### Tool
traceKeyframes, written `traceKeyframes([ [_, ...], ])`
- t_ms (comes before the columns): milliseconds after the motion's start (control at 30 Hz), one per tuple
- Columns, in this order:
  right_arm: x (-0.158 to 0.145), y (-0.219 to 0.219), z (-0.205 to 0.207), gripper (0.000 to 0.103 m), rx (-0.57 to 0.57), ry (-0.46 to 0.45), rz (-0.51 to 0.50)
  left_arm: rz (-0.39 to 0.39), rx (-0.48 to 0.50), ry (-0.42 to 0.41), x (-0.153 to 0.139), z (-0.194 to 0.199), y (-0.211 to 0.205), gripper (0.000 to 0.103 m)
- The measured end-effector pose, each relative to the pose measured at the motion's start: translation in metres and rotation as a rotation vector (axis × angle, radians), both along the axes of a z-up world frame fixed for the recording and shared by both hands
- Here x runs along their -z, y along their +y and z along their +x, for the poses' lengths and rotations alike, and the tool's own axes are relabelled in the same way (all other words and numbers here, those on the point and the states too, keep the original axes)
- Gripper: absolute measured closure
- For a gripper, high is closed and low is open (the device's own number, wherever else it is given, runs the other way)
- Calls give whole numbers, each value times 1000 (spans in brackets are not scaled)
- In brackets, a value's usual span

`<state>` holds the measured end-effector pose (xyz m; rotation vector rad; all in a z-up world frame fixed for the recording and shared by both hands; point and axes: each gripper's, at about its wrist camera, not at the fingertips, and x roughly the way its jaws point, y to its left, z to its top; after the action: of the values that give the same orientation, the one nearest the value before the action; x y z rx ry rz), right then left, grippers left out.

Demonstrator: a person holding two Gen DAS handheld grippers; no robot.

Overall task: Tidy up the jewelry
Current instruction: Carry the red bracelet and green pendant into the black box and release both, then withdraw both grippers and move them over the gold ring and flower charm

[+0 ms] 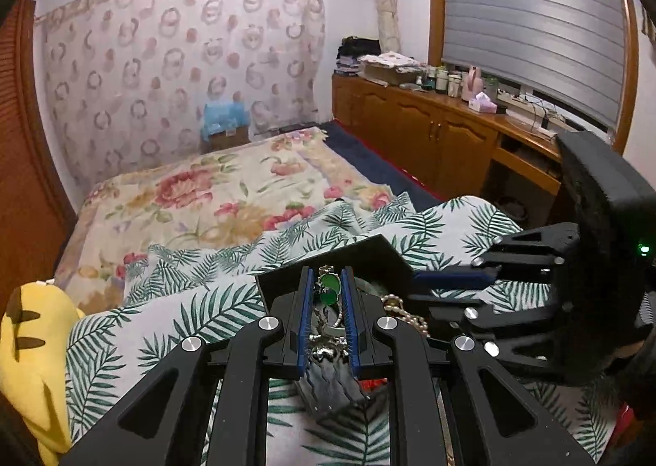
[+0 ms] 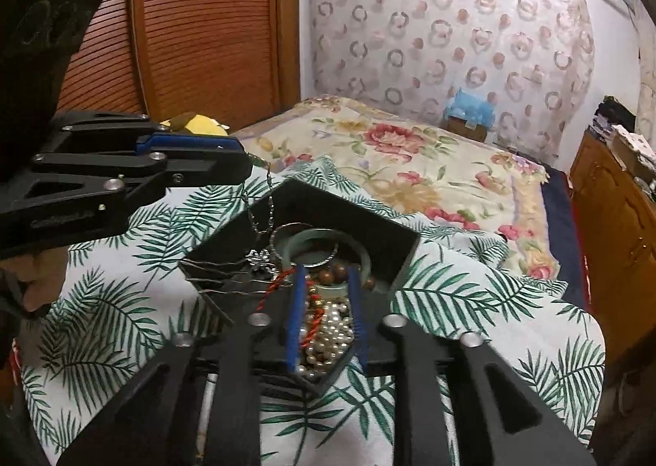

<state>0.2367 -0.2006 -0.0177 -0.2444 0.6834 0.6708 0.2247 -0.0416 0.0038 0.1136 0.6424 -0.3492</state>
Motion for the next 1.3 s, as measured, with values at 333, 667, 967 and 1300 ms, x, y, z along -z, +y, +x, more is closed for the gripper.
traceKeyframes([
  [333, -9, -19, -11, 77, 17, -16, 31, 1, -4, 8, 4, 9, -4, 85],
  [667, -12, -32, -41, 77, 20, -27, 39, -4, -33, -6, 5, -13, 5, 46],
  [967, 2, -36, -79, 77, -9, -8, -19, 14, -20, 4, 22, -55, 2, 25],
  [1300, 13, -50, -102, 77, 8, 14, -31, -6, 8, 61, 41, -87, -3, 20],
])
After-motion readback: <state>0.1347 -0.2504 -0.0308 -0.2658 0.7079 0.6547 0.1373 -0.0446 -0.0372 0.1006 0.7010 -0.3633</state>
